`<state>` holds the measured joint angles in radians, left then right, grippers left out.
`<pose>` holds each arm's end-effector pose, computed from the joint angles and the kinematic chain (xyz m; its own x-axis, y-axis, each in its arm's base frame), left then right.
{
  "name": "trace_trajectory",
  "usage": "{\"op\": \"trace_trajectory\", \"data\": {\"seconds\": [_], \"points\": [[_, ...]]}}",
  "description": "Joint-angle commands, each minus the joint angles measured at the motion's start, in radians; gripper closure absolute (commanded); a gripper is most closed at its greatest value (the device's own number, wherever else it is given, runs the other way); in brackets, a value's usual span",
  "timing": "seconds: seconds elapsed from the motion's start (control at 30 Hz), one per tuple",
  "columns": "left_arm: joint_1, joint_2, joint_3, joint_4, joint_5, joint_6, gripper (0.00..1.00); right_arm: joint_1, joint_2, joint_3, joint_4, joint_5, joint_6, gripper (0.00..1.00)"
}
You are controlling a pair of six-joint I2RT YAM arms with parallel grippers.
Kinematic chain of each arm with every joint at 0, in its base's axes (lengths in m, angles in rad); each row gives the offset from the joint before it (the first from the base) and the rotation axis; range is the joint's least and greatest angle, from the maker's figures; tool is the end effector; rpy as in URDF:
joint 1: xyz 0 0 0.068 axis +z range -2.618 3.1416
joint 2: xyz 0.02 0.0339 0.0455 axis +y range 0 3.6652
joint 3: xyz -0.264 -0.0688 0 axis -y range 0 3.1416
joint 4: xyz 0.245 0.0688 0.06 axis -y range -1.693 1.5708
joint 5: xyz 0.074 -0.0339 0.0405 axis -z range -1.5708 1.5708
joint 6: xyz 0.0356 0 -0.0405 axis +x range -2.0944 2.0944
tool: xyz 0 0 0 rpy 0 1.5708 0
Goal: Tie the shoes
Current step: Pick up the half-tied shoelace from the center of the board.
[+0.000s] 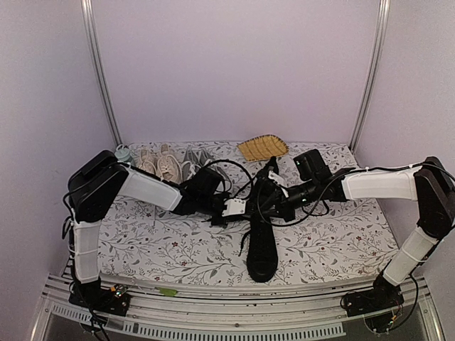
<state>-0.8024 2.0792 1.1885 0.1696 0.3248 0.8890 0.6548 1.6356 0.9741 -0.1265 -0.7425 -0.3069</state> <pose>0.2908 -0.3172 0.1202 0.3693 0.6767 -0.6369 0.8907 -0.0621 0.4504 0.2534 0.2249 0.2027 -0.2862 -0.5004 -0.8171 -0.9582 0.1498 0.2439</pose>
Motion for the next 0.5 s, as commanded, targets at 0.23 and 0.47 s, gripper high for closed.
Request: {"op": "trace_trajectory", "data": {"seconds": [0.23, 0.47], "points": [[0.008, 0.063, 0.017, 0.01, -0.067, 0.002, 0.8, 0.009, -0.02, 0.002, 0.015, -0.026, 0.0, 1.0], [-0.009, -0.052, -0.071, 0.093, -0.036, -0.058, 1.0, 0.009, -0.025, 0.003, 0.017, -0.019, 0.004, 1.0]]}}
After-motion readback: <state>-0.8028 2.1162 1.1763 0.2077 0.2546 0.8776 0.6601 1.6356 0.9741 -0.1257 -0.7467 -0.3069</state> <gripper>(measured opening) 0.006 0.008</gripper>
